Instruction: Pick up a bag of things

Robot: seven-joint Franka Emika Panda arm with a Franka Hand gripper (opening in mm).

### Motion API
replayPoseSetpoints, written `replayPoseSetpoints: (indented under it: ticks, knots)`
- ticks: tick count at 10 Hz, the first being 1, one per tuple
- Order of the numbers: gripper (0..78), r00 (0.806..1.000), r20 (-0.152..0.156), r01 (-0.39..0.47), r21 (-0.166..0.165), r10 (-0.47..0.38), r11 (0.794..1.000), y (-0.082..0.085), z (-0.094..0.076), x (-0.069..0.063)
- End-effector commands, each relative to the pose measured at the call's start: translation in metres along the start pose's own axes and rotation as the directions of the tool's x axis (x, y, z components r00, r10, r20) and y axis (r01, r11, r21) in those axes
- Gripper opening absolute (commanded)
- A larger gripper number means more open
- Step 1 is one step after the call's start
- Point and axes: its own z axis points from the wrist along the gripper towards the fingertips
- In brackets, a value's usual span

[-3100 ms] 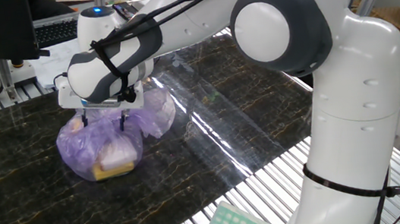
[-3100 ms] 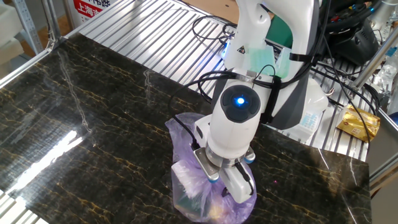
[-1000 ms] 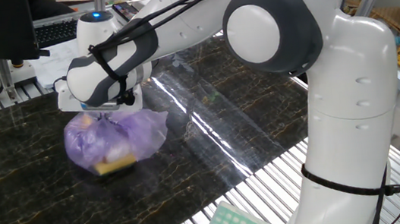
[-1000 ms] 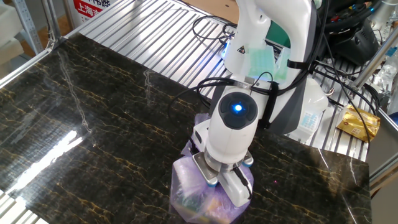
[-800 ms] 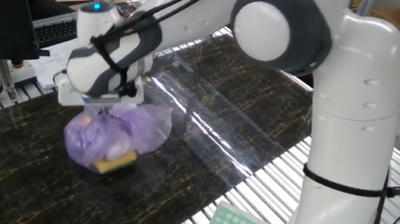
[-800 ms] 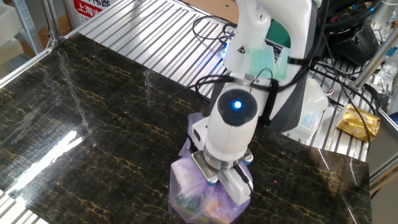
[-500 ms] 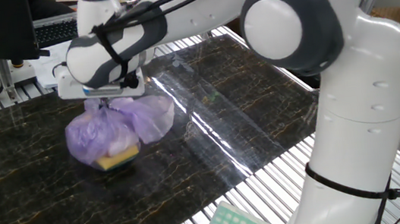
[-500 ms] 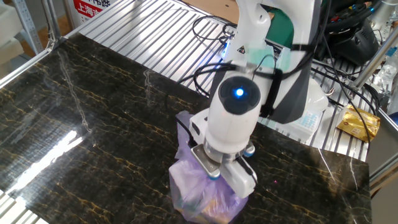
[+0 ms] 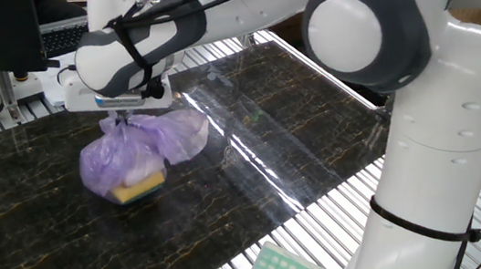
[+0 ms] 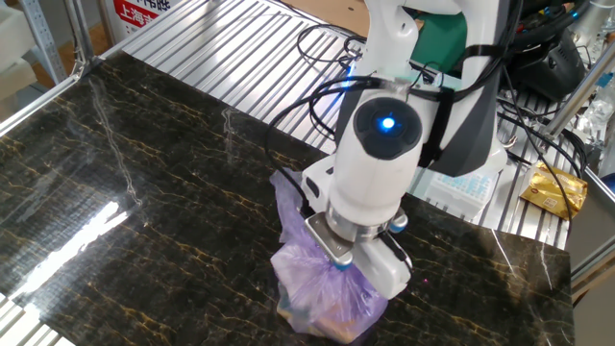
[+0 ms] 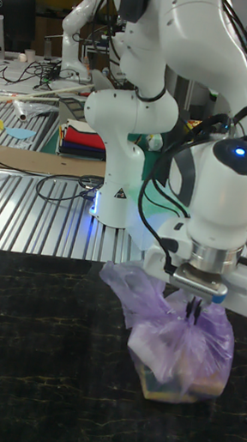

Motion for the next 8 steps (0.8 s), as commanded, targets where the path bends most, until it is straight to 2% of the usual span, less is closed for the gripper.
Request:
replayPoseSetpoints:
  ticks: [1, 8]
  knots:
    - [1.5, 1.000, -0.004, -0.009, -0.003, 0.009, 1.000, 0.006, -0.024, -0.001]
    - [1.5, 1.000, -0.006, 0.021, -0.008, -0.021, 1.000, 0.002, -0.048, -0.001]
